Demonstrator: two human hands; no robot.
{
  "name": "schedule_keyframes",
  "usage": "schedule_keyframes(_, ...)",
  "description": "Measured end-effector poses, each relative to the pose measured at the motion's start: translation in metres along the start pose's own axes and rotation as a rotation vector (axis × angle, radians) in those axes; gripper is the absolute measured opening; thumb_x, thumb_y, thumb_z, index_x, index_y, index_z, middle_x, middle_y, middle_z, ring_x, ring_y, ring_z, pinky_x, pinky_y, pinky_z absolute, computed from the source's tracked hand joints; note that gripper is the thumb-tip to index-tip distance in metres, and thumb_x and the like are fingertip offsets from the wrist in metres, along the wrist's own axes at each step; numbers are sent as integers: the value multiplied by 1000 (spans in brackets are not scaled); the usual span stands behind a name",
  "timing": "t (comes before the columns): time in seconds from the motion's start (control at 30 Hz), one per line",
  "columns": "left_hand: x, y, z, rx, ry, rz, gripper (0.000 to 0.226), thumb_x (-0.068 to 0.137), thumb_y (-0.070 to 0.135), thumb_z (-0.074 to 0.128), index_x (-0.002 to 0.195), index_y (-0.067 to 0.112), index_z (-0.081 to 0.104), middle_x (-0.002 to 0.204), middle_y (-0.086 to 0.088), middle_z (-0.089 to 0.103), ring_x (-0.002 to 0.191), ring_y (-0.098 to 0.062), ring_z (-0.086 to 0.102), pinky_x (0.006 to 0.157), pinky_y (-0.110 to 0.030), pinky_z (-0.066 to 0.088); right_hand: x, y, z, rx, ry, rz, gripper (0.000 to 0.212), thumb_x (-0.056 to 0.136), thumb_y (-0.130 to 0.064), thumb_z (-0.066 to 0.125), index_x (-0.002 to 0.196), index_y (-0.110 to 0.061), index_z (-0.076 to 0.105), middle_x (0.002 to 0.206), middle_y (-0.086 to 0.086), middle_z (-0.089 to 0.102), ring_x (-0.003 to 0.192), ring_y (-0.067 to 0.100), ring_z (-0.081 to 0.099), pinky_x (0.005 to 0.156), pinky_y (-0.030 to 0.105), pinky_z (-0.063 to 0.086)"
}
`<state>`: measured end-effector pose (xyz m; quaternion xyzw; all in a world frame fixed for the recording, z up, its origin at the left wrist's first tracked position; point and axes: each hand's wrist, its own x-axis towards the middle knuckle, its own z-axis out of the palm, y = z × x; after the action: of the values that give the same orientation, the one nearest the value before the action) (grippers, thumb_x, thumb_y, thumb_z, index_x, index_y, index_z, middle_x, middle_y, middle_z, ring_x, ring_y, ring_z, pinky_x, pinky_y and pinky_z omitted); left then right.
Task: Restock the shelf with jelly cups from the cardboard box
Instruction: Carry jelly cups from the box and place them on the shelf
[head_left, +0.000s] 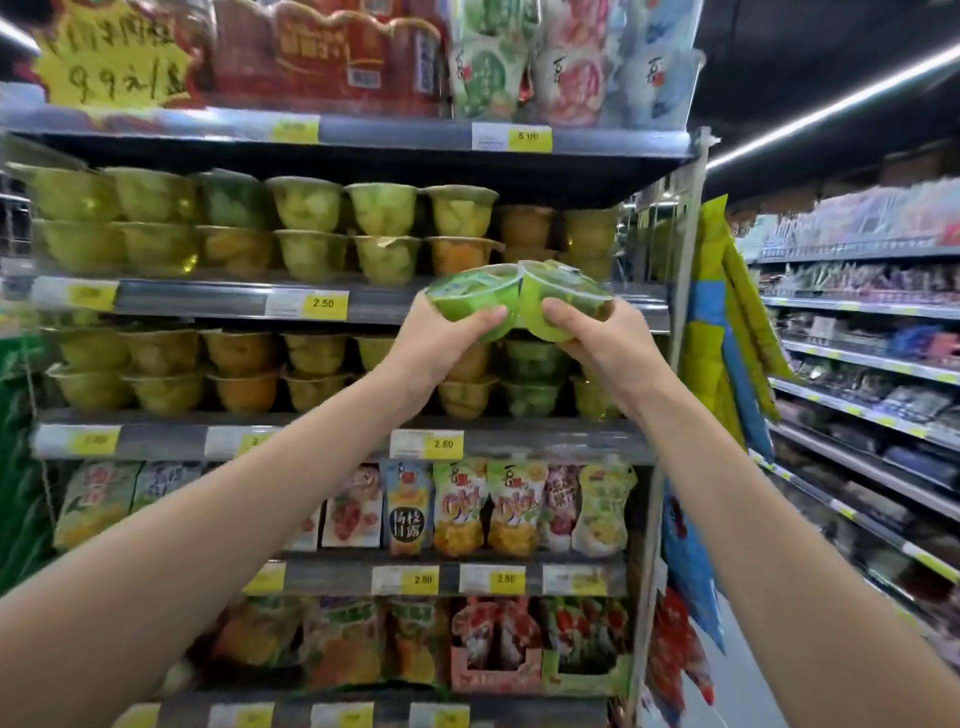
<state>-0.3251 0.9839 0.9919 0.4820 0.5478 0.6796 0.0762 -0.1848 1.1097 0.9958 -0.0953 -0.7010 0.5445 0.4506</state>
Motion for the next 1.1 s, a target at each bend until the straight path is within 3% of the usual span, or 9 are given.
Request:
schedule_keyframes(0.07, 21, 4, 12, 66, 54, 8, 84, 53, 56, 81, 124, 16, 58, 113, 3, 69, 104, -11, 65, 94, -34, 52, 18, -4, -10, 30, 30, -2, 50, 73, -32, 81, 115, -13, 63, 108, 1, 72, 103, 17, 67, 94, 38, 53)
schedule_keyframes(0.13, 41, 7, 25, 97, 71, 4, 75, 60, 53, 81, 120, 15, 60, 110, 4, 70, 100, -8, 66, 86, -24, 53, 36, -8, -20, 62, 54, -2, 52, 71, -33, 82, 115, -12, 63, 108, 2, 72, 100, 17, 69, 91, 40, 54)
schedule_keyframes(0.2, 58, 11, 39, 100, 86, -16, 56, 71, 43, 80, 115, 13, 64, 105, 2, 71, 97, -10, 66, 80, -21, 51, 50, -11, -28, 74, 80, -15, 44, 77, -29, 79, 115, -13, 63, 108, 3, 72, 96, 15, 69, 84, 33, 56)
schedule_keyframes(0.33, 88, 13, 60, 166, 156, -12, 84, 62, 52, 82, 127, 9, 50, 119, 0, 61, 110, -16, 58, 97, -34, 47, 75, -14, -43, 87, 144, -36, 31, 81, -32, 74, 108, -19, 66, 104, 1, 71, 96, 13, 67, 78, 26, 56)
schedule_keyframes(0.5, 112, 19, 76, 299, 197, 91, 69, 73, 39, 81, 125, 10, 45, 115, 3, 59, 106, -11, 56, 86, -24, 43, 104, -20, -61, 132, 132, -71, 20, 82, -29, 74, 97, -19, 66, 102, 4, 71, 96, 16, 69, 86, 35, 57)
schedule_keyframes(0.73, 132, 4, 91, 528, 248, 117, 68, 71, 46, 80, 119, 13, 46, 110, 3, 60, 103, -16, 58, 92, -37, 49, 136, -21, -75, 182, 117, -139, 17, 82, -30, 74, 91, -20, 63, 94, -1, 70, 90, 12, 68, 82, 30, 57)
schedule_keyframes(0.8, 137, -2, 93, 566, 268, 83, 69, 70, 51, 79, 119, 14, 46, 110, 4, 61, 102, -17, 59, 91, -40, 50, 144, -20, -74, 170, 72, -129, 18, 81, -31, 74, 91, -21, 62, 97, 0, 70, 94, 15, 68, 87, 34, 56)
schedule_keyframes(1.03, 142, -8, 101, 847, 281, 3, 68, 71, 61, 71, 116, 16, 46, 106, 5, 62, 99, -18, 61, 79, -35, 49, 168, -8, -56, 98, -35, -55, 23, 77, -35, 77, 90, -20, 65, 99, 1, 71, 100, 20, 66, 98, 42, 50)
schedule_keyframes(1.1, 141, -7, 101, 877, 273, 8, 72, 73, 62, 69, 120, 13, 44, 111, 2, 62, 103, -20, 60, 80, -35, 49, 173, -2, -51, 95, -47, -38, 37, 72, -41, 80, 97, -16, 67, 100, 1, 72, 100, 21, 66, 99, 44, 49)
